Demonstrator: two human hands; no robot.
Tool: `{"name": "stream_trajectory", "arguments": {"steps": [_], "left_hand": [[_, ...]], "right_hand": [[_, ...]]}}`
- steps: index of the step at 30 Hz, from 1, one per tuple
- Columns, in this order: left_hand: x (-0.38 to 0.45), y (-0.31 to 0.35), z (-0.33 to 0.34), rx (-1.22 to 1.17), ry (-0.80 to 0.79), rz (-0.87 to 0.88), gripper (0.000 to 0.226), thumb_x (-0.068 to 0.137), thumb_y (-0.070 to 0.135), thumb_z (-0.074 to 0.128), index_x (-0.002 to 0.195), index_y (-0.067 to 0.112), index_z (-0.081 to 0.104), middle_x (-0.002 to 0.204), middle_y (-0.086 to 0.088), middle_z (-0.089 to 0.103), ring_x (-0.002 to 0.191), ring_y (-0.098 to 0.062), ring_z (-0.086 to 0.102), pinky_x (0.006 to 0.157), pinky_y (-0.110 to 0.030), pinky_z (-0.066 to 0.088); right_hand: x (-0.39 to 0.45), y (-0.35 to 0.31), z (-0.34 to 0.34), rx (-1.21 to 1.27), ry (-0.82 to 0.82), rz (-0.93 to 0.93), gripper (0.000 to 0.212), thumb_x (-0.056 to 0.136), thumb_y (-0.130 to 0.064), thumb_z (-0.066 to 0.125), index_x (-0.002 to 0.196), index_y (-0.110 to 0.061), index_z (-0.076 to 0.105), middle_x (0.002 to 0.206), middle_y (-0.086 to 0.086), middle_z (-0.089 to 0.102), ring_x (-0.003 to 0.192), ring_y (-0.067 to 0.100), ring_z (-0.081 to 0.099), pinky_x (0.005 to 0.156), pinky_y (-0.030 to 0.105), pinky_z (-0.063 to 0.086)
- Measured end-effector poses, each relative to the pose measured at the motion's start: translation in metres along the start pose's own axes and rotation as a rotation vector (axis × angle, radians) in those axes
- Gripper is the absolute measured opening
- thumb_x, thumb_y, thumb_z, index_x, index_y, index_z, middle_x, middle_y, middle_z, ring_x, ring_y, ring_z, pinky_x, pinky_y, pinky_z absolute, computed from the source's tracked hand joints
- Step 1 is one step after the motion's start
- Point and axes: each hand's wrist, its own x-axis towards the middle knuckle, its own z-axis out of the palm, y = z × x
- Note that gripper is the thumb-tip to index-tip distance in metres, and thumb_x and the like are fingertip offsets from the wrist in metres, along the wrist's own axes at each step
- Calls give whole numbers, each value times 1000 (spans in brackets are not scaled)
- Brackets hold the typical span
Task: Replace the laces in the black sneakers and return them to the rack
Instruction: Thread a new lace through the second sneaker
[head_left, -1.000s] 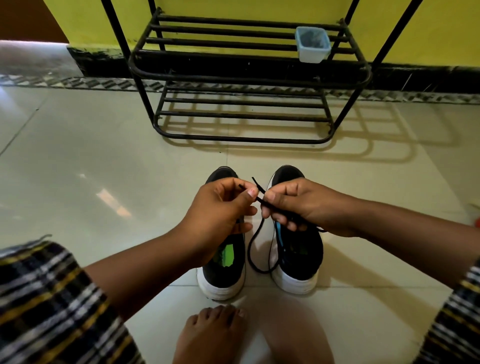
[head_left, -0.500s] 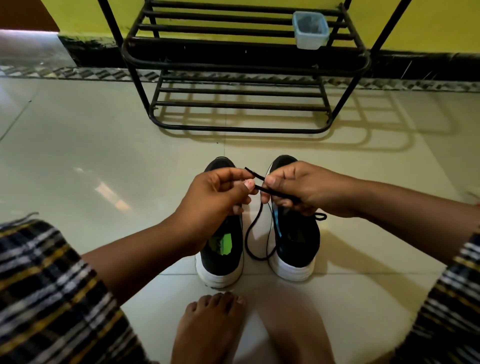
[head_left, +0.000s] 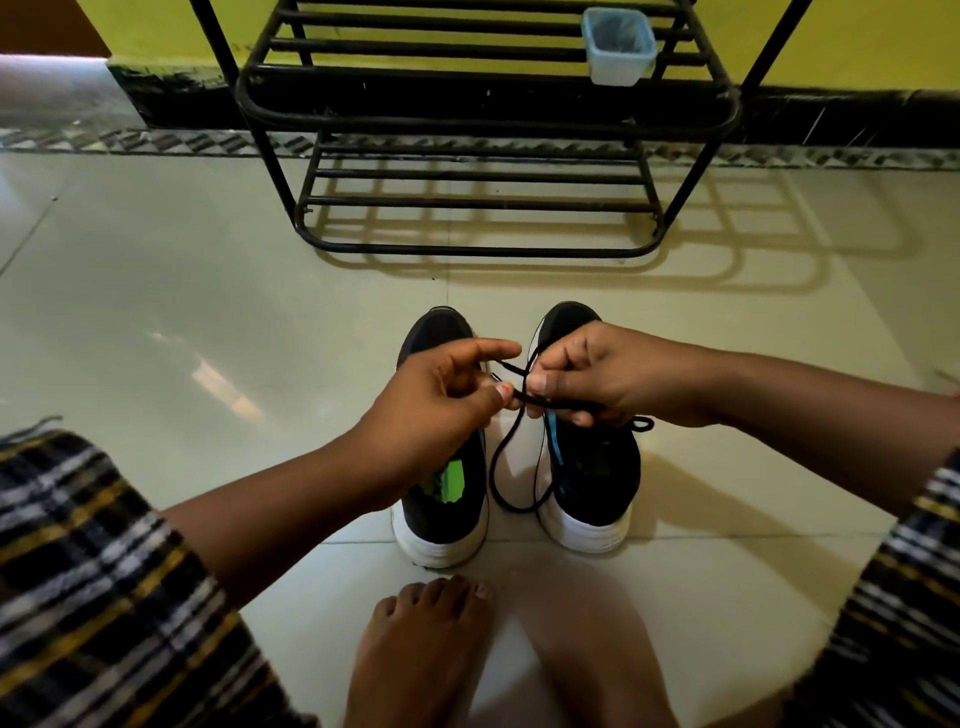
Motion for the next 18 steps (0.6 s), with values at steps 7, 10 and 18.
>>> {"name": "stream_trajectory", "arguments": {"steps": [7,10,18], "left_hand": [[8,1,-32,-124,-69,101,33,77,39,41,104,33,59,91,5,70,69,-24,68,53,-39,53],[3,62,-127,-378,326,338,25,97,18,48,118,18,61,91,6,70,77,-1,65,68,-18,50],[-7,86,-155,-677,425,418,14,91,12,59,95,19,71,71,11,68,63,8,59,57,-5,41]], "right_hand": [[0,0,0,-42,-30,33,31,95,-33,50,77,-14,65,50,1,47,48,16,34,47,24,28],[0,-2,-2,-61,-24,32,30,95,-34,50,79,-14,66,50,1,48,48,17,35,47,25,29],[0,-7,-3,-44,-55,38,30,93,-35,52,84,-11,67,50,0,49,42,11,37,42,20,31]]}}
